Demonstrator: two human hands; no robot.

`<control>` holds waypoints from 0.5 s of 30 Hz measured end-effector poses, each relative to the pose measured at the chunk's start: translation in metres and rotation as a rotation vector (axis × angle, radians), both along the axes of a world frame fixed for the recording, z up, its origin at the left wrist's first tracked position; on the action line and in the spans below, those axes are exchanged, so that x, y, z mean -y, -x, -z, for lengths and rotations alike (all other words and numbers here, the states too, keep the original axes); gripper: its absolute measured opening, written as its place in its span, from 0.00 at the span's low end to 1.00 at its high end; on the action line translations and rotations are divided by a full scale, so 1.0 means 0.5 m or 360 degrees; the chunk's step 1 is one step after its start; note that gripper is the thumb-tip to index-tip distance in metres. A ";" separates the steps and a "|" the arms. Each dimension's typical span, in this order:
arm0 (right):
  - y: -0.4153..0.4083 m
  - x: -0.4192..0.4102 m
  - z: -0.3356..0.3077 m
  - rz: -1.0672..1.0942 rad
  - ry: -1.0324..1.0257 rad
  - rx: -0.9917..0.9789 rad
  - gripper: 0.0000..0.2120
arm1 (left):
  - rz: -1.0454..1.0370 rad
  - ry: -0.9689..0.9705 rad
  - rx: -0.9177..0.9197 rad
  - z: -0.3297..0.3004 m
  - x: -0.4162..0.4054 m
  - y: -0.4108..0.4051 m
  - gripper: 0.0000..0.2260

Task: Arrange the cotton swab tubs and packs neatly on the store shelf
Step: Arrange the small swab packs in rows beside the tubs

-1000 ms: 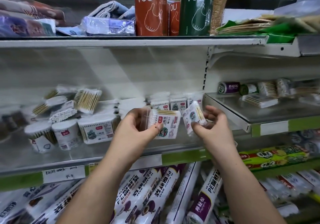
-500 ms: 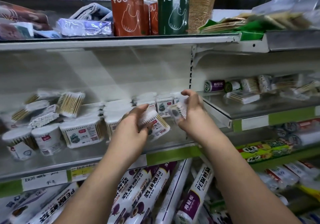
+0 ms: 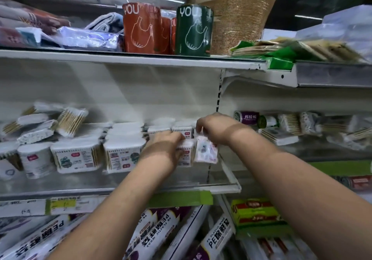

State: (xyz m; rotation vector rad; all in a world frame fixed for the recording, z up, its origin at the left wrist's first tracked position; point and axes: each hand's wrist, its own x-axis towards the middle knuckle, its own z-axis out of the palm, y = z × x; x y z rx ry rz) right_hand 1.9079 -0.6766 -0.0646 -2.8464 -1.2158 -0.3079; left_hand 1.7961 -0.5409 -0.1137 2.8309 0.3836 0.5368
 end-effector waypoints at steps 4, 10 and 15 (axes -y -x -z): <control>-0.033 0.015 0.001 -0.0103 -0.0057 0.0137 0.17 | -0.0064 -0.0549 0.0100 -0.004 0.020 -0.041 0.14; -0.064 0.010 0.000 -0.0144 -0.0042 0.0263 0.17 | -0.0094 -0.0731 0.0160 0.004 0.032 -0.082 0.11; -0.083 -0.007 0.013 -0.0063 -0.0113 0.0232 0.19 | -0.0161 -0.0824 0.0175 0.007 0.036 -0.097 0.13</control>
